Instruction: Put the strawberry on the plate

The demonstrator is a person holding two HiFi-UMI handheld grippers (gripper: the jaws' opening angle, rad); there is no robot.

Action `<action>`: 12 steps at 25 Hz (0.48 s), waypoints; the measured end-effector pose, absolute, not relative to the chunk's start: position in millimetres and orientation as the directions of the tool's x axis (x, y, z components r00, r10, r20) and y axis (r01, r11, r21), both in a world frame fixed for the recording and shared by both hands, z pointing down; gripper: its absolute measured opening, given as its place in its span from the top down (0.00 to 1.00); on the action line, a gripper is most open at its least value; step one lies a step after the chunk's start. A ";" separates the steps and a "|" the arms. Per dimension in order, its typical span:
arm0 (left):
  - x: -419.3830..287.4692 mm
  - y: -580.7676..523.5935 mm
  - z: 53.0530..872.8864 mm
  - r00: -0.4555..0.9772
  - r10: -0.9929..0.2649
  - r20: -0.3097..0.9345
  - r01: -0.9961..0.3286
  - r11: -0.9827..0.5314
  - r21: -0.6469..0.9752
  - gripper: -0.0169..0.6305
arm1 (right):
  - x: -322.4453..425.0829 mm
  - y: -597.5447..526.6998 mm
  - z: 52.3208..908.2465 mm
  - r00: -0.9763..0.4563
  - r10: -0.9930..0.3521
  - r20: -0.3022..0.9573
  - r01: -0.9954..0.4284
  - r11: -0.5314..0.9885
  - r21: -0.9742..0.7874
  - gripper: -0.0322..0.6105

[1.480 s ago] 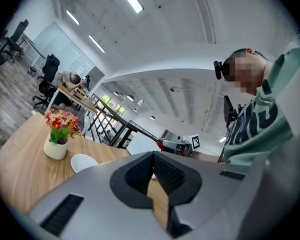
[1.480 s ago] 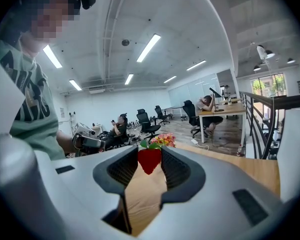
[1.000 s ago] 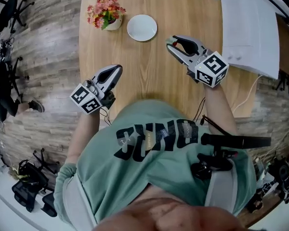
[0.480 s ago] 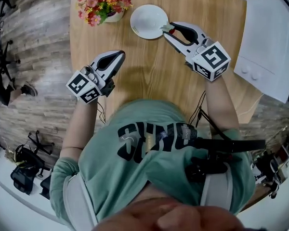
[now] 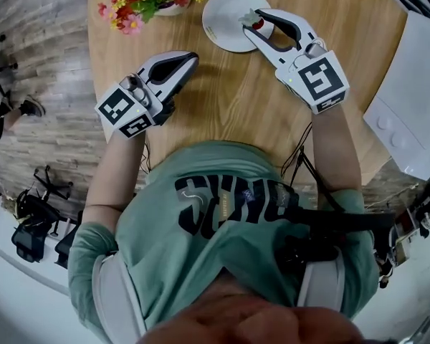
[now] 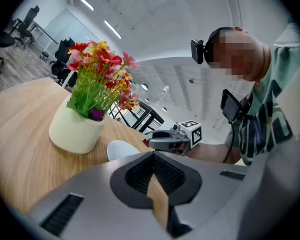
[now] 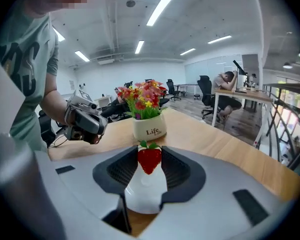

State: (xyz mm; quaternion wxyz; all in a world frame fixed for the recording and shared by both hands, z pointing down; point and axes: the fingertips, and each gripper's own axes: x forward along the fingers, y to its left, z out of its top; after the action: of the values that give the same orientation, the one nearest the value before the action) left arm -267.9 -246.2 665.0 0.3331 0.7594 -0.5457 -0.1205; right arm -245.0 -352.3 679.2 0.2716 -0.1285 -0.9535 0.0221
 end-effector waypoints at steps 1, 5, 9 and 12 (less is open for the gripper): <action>-266.0 -246.4 668.2 0.380 -0.906 0.184 -0.746 -0.184 0.640 0.97 | -247.2 -351.1 684.0 -0.813 0.258 0.522 0.244 0.965 -0.096 0.72; -263.8 -245.3 679.4 0.390 -0.898 0.203 -0.756 -0.187 0.628 0.97 | -256.1 -349.0 698.6 -0.800 0.253 0.544 0.270 0.962 -0.050 0.72; -265.1 -244.7 682.2 0.385 -0.900 0.202 -0.755 -0.181 0.631 0.97 | -262.2 -350.7 707.1 -0.792 0.237 0.563 0.278 0.961 -0.014 0.72; -265.6 -245.2 683.9 0.383 -0.903 0.196 -0.753 -0.183 0.633 0.97 | -266.7 -351.6 712.2 -0.788 0.230 0.572 0.280 0.960 0.000 0.72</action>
State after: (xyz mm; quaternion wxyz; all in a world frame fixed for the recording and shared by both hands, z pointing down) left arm -265.6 -245.2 683.9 0.3360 0.7608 -0.5439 -0.1115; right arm -266.7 -351.6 712.2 0.2966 -0.1348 -0.9445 -0.0422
